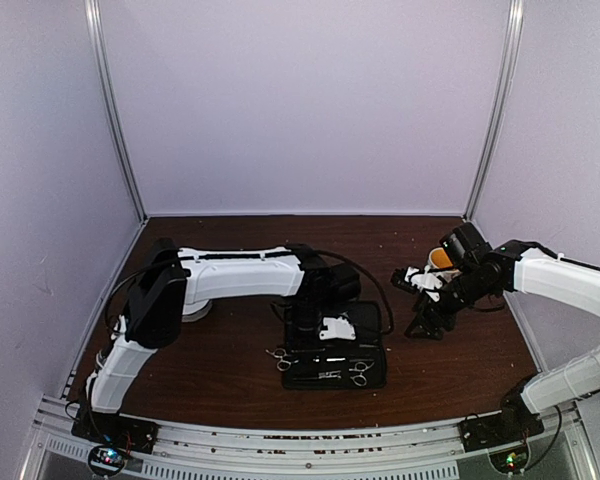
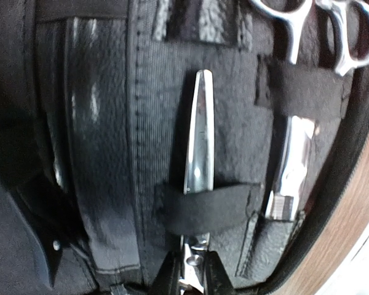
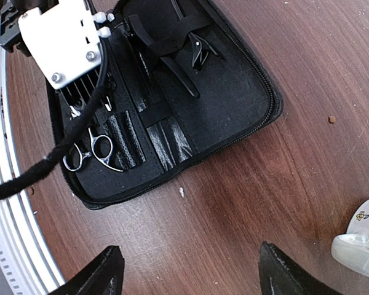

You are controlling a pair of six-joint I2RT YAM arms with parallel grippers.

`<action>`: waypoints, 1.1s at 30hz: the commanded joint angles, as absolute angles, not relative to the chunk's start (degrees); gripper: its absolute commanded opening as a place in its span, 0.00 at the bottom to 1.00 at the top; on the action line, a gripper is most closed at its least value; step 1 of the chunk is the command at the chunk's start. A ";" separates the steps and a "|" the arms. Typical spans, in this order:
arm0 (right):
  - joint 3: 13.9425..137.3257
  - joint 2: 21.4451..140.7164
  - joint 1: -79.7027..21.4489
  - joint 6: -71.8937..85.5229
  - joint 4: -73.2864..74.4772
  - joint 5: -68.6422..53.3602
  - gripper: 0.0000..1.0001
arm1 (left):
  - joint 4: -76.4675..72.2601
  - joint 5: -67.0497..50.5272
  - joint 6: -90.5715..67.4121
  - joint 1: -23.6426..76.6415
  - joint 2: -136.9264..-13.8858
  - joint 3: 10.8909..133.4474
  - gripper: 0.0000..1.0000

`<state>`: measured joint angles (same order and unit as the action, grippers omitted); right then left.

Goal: Sort the hair-cutting tools

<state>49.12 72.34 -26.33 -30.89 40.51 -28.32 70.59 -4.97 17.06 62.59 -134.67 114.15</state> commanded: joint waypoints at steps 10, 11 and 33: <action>49.70 72.62 -26.00 -31.20 40.95 -28.81 0.77 | 69.19 -9.26 19.66 62.93 -138.41 119.34 0.00; 49.71 72.72 -26.00 -31.24 40.96 -28.78 0.77 | 68.83 -9.58 19.75 62.93 -138.54 119.50 0.00; 49.96 72.07 -26.00 -30.81 42.27 -28.14 0.76 | 56.94 -7.34 18.07 63.02 -126.05 109.72 0.49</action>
